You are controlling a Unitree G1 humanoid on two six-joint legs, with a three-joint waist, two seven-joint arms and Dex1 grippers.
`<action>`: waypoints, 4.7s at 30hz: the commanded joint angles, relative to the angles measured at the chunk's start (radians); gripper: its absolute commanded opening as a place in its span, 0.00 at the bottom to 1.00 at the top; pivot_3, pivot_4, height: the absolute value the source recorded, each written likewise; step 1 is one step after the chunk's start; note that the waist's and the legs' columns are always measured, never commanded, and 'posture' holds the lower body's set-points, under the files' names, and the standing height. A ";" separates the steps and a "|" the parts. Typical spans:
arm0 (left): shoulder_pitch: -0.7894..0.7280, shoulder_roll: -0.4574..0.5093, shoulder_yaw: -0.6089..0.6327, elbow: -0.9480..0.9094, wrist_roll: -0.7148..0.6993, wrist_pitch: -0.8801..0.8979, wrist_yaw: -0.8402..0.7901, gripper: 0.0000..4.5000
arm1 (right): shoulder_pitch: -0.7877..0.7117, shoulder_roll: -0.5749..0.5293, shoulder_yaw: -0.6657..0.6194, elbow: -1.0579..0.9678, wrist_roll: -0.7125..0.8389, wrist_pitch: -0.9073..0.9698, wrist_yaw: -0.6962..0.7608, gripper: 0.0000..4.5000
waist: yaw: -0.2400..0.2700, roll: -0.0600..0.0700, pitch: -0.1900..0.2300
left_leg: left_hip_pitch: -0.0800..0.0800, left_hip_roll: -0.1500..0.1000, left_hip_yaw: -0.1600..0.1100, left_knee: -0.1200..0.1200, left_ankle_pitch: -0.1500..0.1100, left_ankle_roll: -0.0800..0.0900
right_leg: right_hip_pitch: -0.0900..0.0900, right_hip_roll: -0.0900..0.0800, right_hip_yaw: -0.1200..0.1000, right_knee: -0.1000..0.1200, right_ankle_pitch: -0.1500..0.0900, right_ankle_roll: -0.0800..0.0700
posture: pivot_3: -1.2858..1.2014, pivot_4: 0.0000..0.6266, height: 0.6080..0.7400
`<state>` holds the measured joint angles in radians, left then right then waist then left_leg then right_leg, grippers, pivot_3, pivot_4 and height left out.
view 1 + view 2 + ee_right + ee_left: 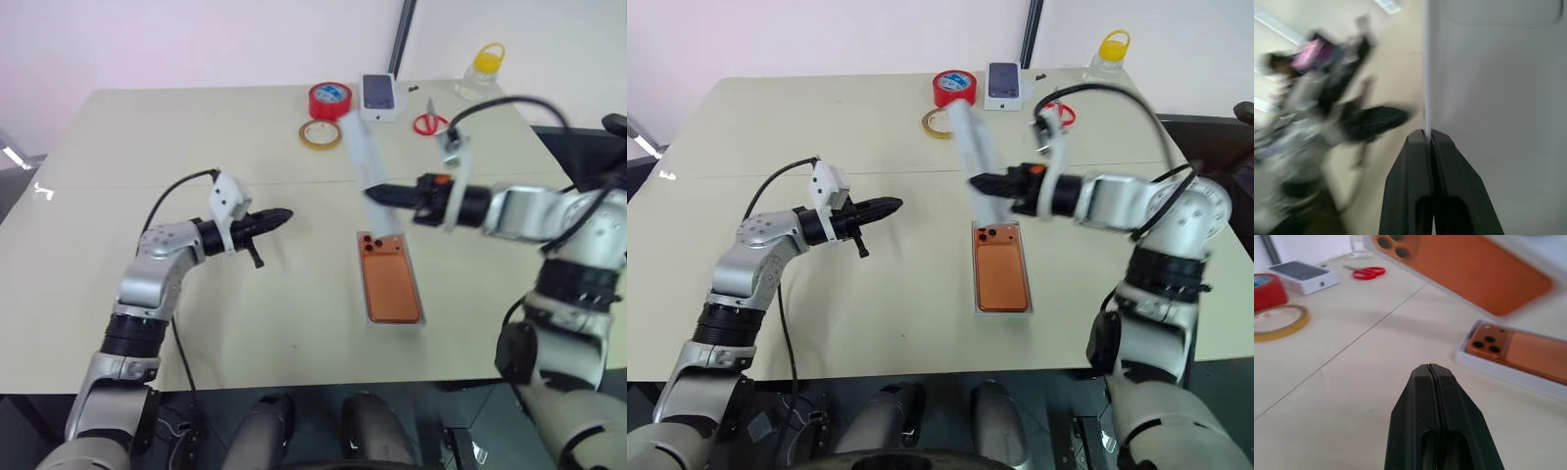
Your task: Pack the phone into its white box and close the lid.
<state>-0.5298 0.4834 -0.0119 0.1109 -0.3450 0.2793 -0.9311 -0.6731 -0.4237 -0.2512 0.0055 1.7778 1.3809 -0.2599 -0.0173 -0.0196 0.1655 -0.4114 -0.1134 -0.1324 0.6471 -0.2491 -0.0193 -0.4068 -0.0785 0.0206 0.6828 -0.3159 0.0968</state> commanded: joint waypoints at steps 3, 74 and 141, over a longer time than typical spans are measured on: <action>-0.017 0.016 0.018 -0.039 -0.010 -0.009 -0.006 0.00 | 0.194 0.241 0.101 -0.279 0.194 -0.291 -0.384 0.01 | -0.005 0.000 0.000 | 0.000 -0.001 0.000 0.001 0.000 0.000 | -0.001 0.000 0.001 0.001 0.000 0.000 | 0.52 0.24 1.00; -0.107 -0.165 -0.398 -0.110 0.190 0.158 -0.087 0.00 | 0.270 -0.634 0.420 -0.570 -1.288 -0.324 0.829 0.01 | 0.007 0.003 0.000 | 0.001 0.000 0.001 0.001 -0.002 0.003 | 0.001 0.001 0.001 -0.001 0.000 0.000 | 0.52 0.24 1.00; -0.307 -0.351 -0.280 0.278 0.310 -0.061 0.124 0.00 | 0.530 -0.519 0.197 -0.619 -1.410 -0.568 0.926 0.01 | 0.004 -0.001 0.000 | 0.003 0.000 0.001 0.002 -0.001 0.002 | 0.004 0.001 0.000 -0.001 0.000 0.001 | 0.52 0.24 1.00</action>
<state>-0.7996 0.1320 -0.3844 0.4126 0.0063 0.2282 -0.8576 -0.1121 -0.9549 0.0073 -0.6272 0.3850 0.8768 0.6874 -0.0134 -0.0205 0.1652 -0.4092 -0.1139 -0.1314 0.6490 -0.2504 -0.0172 -0.4043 -0.0776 0.0210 0.6825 -0.3159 0.0981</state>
